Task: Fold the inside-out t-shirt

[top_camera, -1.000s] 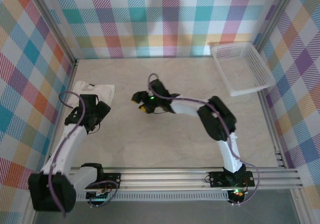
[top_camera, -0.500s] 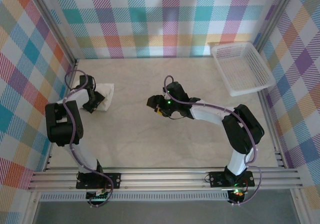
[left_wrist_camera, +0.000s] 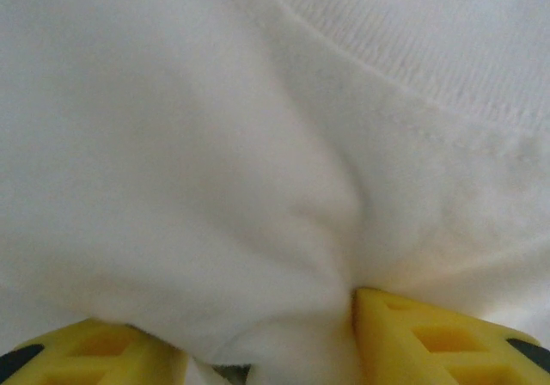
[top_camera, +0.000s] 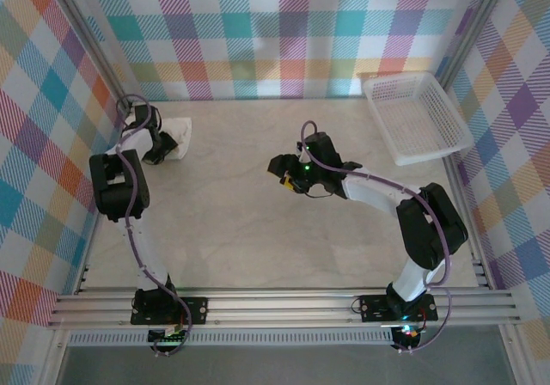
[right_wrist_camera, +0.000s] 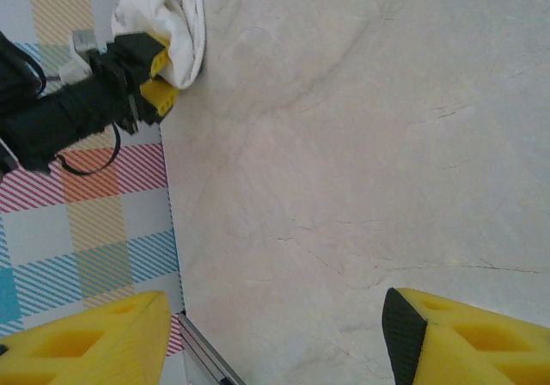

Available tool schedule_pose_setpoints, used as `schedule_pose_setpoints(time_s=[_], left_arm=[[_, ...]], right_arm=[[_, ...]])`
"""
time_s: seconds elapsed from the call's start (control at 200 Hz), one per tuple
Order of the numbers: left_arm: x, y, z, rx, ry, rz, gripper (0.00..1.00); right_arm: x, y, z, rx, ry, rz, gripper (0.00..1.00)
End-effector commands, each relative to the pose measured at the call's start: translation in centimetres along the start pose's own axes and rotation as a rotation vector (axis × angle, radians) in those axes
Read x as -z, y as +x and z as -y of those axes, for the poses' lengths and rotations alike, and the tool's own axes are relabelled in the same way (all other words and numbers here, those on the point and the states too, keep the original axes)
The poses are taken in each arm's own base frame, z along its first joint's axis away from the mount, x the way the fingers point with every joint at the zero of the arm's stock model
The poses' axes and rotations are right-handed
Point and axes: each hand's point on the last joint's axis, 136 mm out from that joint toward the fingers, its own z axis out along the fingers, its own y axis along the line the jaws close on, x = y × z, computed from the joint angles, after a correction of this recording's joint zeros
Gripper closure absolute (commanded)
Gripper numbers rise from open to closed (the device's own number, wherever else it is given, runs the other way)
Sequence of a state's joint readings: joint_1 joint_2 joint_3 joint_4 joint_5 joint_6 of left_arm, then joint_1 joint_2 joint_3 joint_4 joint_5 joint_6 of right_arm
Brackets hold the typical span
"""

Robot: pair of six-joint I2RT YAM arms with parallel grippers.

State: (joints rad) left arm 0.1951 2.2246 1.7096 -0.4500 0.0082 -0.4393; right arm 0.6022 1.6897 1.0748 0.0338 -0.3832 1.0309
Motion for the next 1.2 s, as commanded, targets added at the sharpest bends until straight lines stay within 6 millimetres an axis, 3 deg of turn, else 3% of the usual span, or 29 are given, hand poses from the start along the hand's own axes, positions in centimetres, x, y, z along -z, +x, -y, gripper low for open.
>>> schedule_pose_setpoints(time_s=[0.0, 0.275, 0.415, 0.555, 0.615, 0.685, 0.735, 0.775, 0.91, 0.99, 1.105, 1.195], left_arm=[[-1.3, -1.3, 0.6, -0.068, 0.019, -0.029, 0.47], [-3.7, -5.8, 4.0, -0.003, 0.1, 0.0, 0.46], [-2.7, -7.1, 5.5, 0.062, 0.156, 0.024, 0.4], [1.2, -7.8, 7.5, 0.073, 0.248, 0.036, 0.29], [3.6, -7.6, 8.1, 0.083, 0.288, 0.046, 0.26], [7.7, -7.3, 9.0, 0.092, 0.353, 0.087, 0.23], [10.4, -6.4, 9.4, 0.094, 0.392, 0.117, 0.21], [13.7, -5.8, 9.8, 0.082, 0.428, 0.161, 0.2], [21.7, -0.3, 9.5, 0.031, 0.513, 0.265, 0.1], [25.7, 3.7, 9.3, -0.021, 0.603, 0.32, 0.01], [29.6, 9.5, 8.1, -0.189, 0.624, 0.404, 0.0], [29.6, 12.7, 5.0, -0.227, 0.557, 0.437, 0.0]], right_arm=[[0.9, -0.1, -0.6, 0.008, -0.016, -0.011, 0.33], [1.4, -0.8, -0.6, 0.009, 0.014, -0.023, 0.33], [2.0, -1.3, -0.7, -0.002, 0.027, -0.012, 0.33], [4.1, -2.5, -0.6, 0.033, 0.046, 0.035, 0.34], [5.5, -3.5, -0.1, 0.065, 0.07, 0.073, 0.33], [8.0, -5.3, 0.9, 0.147, 0.124, 0.153, 0.33], [10.0, -6.7, 2.0, 0.228, 0.195, 0.229, 0.33], [11.6, -7.7, 2.5, 0.304, 0.251, 0.291, 0.32], [16.6, -10.1, 4.4, 0.553, 0.454, 0.508, 0.28], [19.5, -11.3, 6.2, 0.604, 0.568, 0.675, 0.16], [23.3, -11.8, 10.0, 0.642, 0.764, 0.87, 0.05], [24.9, -11.7, 13.2, 0.669, 0.889, 0.917, 0.03]])
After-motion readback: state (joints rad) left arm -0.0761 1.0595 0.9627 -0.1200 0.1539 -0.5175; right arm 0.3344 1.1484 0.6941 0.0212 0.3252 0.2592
